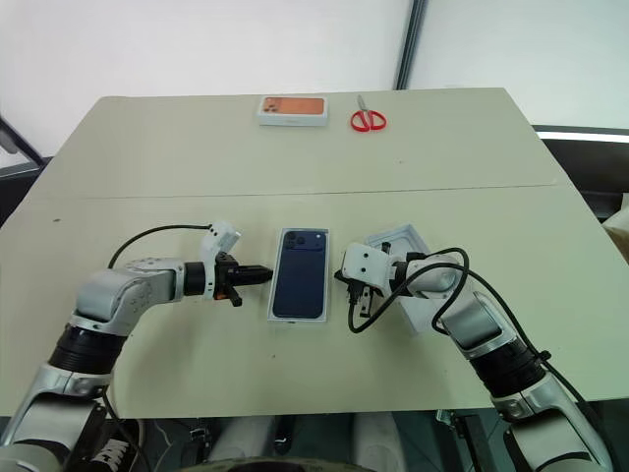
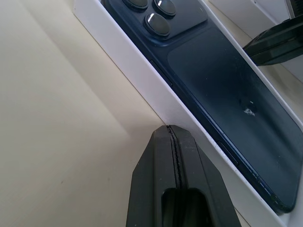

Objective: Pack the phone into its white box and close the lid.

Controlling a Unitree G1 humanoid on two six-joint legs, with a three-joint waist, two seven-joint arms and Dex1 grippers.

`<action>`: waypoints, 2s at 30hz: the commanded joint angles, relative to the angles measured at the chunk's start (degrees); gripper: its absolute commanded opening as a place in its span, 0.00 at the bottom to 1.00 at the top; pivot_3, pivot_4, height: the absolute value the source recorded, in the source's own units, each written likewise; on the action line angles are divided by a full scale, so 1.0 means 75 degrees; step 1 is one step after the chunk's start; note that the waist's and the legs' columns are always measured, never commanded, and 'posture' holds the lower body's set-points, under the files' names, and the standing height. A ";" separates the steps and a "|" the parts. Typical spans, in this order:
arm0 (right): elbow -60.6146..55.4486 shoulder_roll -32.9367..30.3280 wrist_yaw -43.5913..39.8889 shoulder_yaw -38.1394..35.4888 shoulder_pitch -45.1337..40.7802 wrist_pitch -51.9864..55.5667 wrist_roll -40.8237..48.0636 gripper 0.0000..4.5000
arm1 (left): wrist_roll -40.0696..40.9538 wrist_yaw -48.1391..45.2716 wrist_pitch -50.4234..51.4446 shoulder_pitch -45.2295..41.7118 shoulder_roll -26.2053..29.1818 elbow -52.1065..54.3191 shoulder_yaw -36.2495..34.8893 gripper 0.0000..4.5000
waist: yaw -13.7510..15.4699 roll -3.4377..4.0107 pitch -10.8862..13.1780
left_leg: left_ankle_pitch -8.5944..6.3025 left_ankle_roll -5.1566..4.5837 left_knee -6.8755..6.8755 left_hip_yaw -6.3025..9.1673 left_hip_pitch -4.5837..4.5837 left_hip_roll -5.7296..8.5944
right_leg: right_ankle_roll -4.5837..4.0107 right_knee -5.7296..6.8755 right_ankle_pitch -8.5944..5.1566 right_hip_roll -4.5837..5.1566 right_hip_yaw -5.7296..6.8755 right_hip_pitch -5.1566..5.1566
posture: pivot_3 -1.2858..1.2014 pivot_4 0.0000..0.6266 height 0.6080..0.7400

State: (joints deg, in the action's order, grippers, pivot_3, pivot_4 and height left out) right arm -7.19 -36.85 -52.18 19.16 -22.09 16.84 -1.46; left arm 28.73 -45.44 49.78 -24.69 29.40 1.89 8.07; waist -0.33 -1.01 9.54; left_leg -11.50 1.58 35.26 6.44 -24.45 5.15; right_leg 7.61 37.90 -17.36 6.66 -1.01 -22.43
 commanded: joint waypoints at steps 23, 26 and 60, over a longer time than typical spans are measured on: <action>-0.0588 -0.0226 0.0058 -0.0561 0.0660 0.0084 0.0029 0.00 | -0.1048 -0.0997 -0.3659 0.1320 -0.0953 -0.0074 0.0540 0.00 | 0.0069 0.0010 -0.0006 | -0.0002 -0.0004 -0.0001 0.0002 0.0007 0.0002 | -0.0001 -0.0008 0.0000 0.0006 0.0007 0.0014 | 0.52 0.24 1.00; -0.0678 -0.0401 0.0077 -0.0774 0.0832 0.0148 0.0033 0.00 | -0.1173 -0.0994 -0.3656 0.1056 -0.1259 -0.0269 0.0700 0.00 | 0.0178 0.0010 -0.0006 | -0.0003 -0.0007 0.0009 0.0003 0.0008 0.0006 | 0.0001 -0.0014 0.0000 0.0007 0.0012 0.0024 | 0.52 0.24 1.00; -0.0416 -0.0838 -0.0022 -0.1308 0.0863 0.0092 -0.0042 0.00 | -0.1999 -0.1347 -0.4466 -0.0057 -0.2332 -0.2003 0.0874 0.00 | 0.0281 0.0012 -0.0008 | -0.0006 -0.0014 0.0027 0.0017 0.0012 0.0005 | 0.0004 -0.0032 0.0003 0.0003 0.0029 0.0053 | 0.52 0.24 1.00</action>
State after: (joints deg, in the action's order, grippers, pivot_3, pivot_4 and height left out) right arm -8.80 -43.66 -51.54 8.81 -14.72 18.19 -2.77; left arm 13.83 -54.83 16.45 -25.81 12.40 -14.48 13.18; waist 1.78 -0.92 9.48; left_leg -11.54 1.48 35.46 6.56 -24.37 5.20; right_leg 7.64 37.66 -17.34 6.68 -0.79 -22.04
